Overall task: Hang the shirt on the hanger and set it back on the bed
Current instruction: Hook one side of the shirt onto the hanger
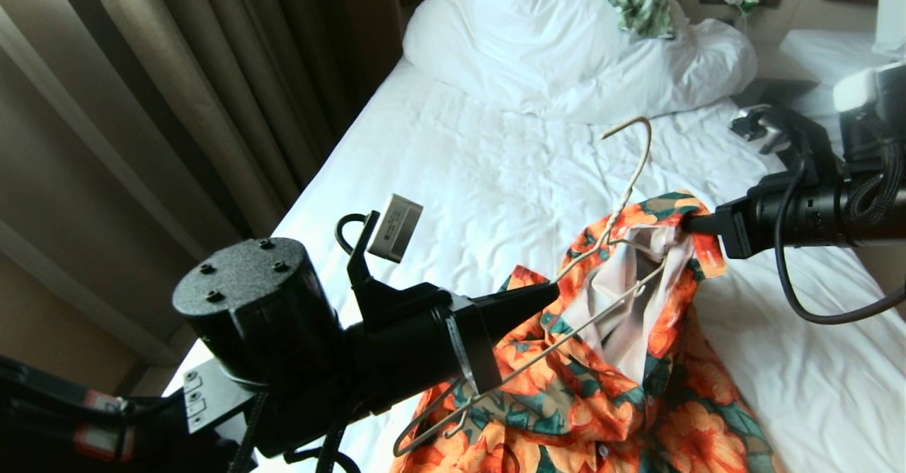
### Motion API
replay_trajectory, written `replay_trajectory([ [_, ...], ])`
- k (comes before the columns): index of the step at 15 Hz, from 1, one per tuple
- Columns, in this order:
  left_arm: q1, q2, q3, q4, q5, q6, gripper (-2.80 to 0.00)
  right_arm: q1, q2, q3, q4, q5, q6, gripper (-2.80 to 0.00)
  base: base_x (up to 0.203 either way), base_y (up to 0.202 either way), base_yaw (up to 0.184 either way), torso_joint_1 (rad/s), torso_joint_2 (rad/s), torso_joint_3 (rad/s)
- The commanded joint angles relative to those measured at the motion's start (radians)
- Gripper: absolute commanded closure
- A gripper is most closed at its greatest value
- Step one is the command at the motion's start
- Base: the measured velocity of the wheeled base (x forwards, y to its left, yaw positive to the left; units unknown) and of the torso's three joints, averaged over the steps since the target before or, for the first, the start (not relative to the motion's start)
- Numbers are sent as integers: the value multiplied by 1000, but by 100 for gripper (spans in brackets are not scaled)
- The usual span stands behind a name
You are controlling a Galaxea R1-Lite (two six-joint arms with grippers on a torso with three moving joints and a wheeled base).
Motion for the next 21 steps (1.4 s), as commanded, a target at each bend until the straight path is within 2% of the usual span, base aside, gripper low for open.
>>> replay_trajectory([
  [1,0,-22,0,-7,-2,-4,0,41,-27,-24,5,2,-1,0,0,0,0,0,0,0],
  [6,17,-25,-9,-8,3,-3,0,189,-103,-90,111,-7,0,0,0,0,0,0,0,0],
  [9,46,-25,-31,-68,67,24,0,262,-165,-92,117,-32,0,0,0,0,0,0,0,0],
  [10,51,-26,-29,-100,74,63,0,273,-187,-92,115,-38,0,0,0,0,0,0,0,0],
  [12,41,-26,-25,-121,112,101,0,279,-213,-111,112,-40,0,0,0,0,0,0,0,0],
  [16,-7,-18,-7,-123,106,100,0,277,-205,-168,112,-29,0,0,0,0,0,0,0,0],
  [19,-12,-4,9,-122,78,99,0,299,-206,-181,115,-29,0,0,0,0,0,0,0,0],
  [21,-17,21,8,-121,88,98,0,324,-209,-180,117,-29,0,0,0,0,0,0,0,0],
])
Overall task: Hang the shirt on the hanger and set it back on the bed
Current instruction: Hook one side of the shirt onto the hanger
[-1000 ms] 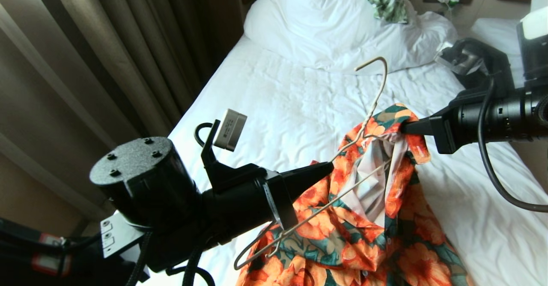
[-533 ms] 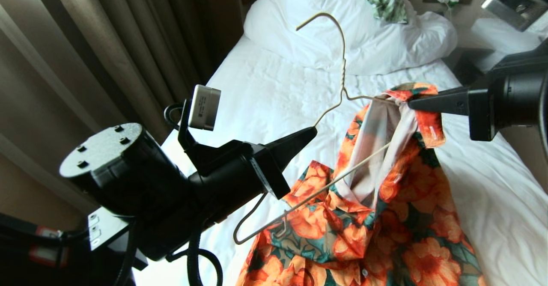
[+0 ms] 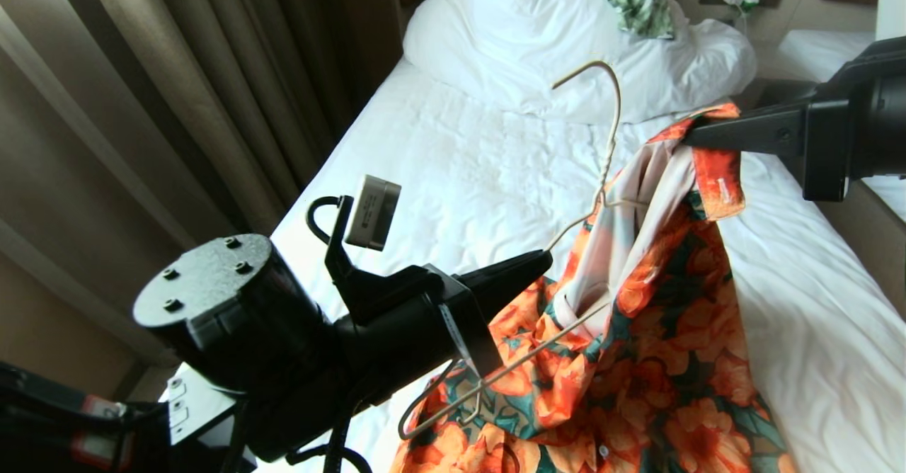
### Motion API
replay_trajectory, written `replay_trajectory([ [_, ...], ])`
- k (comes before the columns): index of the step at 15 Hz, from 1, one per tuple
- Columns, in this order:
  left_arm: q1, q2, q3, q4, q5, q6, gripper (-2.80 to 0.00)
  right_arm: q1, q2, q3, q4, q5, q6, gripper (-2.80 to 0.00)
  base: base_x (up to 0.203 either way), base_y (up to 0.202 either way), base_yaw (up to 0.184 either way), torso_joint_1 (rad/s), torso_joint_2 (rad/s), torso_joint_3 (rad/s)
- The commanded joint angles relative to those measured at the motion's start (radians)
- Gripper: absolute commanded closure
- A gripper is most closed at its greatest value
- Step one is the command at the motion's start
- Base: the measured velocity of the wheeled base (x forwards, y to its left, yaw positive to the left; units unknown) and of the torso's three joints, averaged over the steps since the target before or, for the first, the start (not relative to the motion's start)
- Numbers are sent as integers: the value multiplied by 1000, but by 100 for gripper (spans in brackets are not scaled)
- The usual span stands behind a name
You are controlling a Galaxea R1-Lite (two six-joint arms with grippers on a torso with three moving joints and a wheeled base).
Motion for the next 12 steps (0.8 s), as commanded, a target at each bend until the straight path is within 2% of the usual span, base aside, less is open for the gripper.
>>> replay_trajectory([
  [1,-1,38,-7,-10,15,-4,0,24,-5,7,5,1,-1,0,0,0,0,0,0,0],
  [3,-3,95,-45,-25,122,-5,0,47,-11,15,39,1,-1,0,0,0,0,0,0,0],
  [4,-10,114,-53,-64,150,-7,0,57,-11,15,41,2,-1,0,0,0,0,0,0,0],
  [9,-24,134,-66,-206,218,0,0,106,-33,84,36,6,-1,0,0,0,0,0,0,0],
  [12,-24,89,-68,-218,227,24,0,113,-44,141,13,76,-3,0,0,0,0,0,0,0],
])
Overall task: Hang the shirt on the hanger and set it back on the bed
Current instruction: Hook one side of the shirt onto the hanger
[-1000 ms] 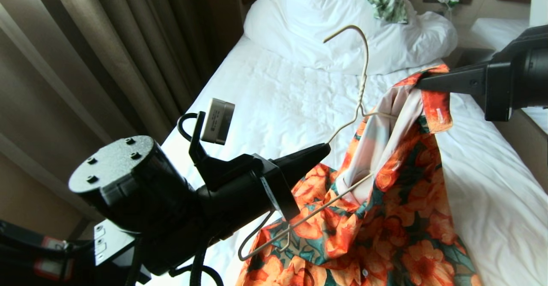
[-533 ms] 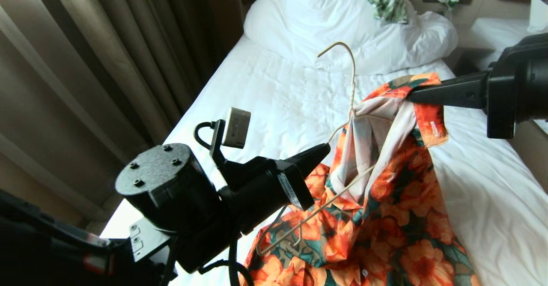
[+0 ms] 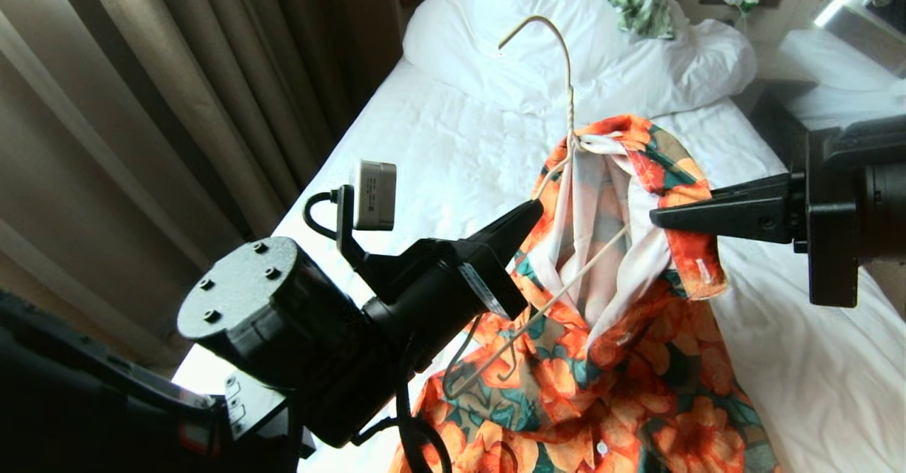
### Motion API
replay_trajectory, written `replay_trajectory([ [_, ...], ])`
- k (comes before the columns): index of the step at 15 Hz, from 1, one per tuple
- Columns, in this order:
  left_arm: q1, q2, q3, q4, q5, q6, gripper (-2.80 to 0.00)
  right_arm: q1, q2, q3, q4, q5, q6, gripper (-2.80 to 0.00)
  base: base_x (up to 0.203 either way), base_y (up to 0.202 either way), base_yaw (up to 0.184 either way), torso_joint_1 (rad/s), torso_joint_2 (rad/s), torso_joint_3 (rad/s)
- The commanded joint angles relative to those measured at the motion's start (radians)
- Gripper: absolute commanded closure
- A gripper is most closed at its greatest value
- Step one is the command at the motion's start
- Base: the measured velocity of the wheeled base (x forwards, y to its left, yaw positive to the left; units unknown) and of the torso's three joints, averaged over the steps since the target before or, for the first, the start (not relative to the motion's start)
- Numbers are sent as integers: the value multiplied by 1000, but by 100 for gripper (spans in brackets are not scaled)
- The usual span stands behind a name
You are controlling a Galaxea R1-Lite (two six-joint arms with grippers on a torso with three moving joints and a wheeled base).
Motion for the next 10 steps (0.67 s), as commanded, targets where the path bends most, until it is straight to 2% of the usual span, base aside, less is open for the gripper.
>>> replay_trajectory([
  [1,0,-31,-1,-9,1,6,0,2,1,30,-28,19,-2,0,0,0,0,0,0,0],
  [4,5,-51,-1,-9,-1,8,0,3,24,47,-104,25,-1,0,0,0,0,0,0,0],
  [10,22,-42,33,-9,-20,16,0,4,-28,41,-99,37,0,0,0,0,0,0,0,0],
])
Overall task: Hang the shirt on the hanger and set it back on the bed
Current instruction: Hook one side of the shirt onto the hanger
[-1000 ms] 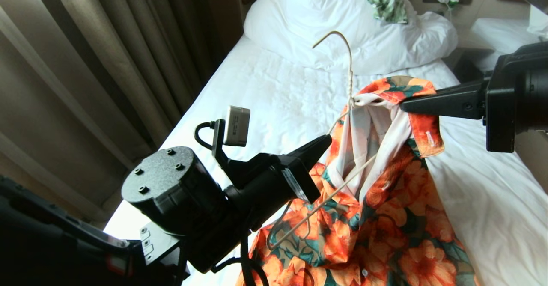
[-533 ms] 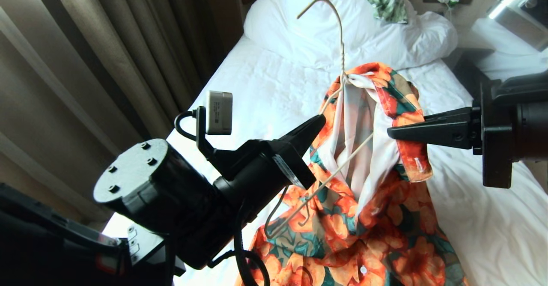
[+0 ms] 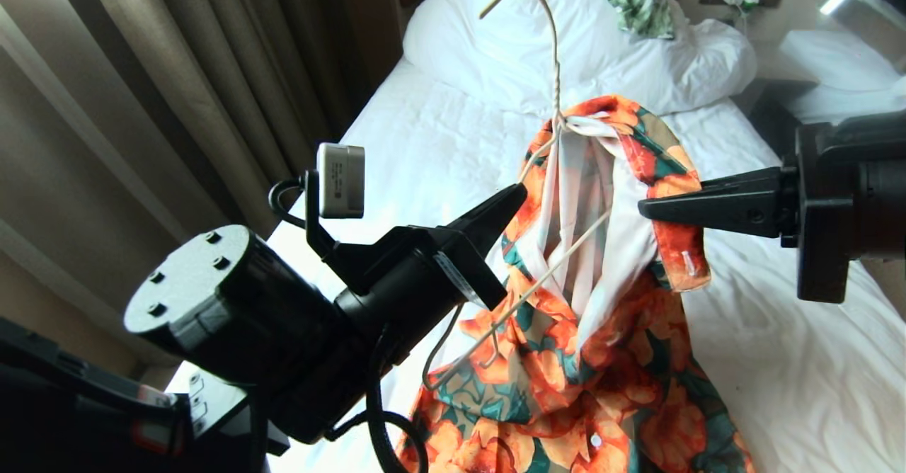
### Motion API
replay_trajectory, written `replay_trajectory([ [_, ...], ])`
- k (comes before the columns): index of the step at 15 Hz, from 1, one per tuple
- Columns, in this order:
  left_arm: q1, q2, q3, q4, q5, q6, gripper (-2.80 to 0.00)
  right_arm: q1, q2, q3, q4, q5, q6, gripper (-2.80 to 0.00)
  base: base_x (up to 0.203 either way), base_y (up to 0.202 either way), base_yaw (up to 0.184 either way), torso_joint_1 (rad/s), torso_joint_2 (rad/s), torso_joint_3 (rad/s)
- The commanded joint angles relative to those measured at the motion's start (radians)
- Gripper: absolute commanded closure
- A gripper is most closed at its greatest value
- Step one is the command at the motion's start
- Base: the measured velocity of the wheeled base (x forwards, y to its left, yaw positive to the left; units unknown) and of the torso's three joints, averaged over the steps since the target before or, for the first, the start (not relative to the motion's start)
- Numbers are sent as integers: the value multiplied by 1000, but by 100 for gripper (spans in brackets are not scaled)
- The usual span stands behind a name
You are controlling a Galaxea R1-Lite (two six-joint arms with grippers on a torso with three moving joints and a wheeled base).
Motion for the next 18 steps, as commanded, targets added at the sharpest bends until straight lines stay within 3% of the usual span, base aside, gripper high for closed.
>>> replay_trajectory([
  [1,4,11,18,-7,-14,1,0,1,-34,-4,1,4,-2,0,0,0,0,0,0,0],
  [3,4,24,39,-7,-56,0,0,1,-56,-49,27,5,-2,0,0,0,0,0,0,0],
  [10,0,40,36,-7,-61,-39,0,49,-84,-133,376,24,-2,0,0,0,0,0,0,0],
  [15,-26,12,39,-7,-61,-107,0,77,-15,-120,393,27,-2,0,0,0,0,0,0,0],
  [18,-26,0,37,-7,-63,-116,0,75,-3,-104,392,24,-3,0,0,0,0,0,0,0],
])
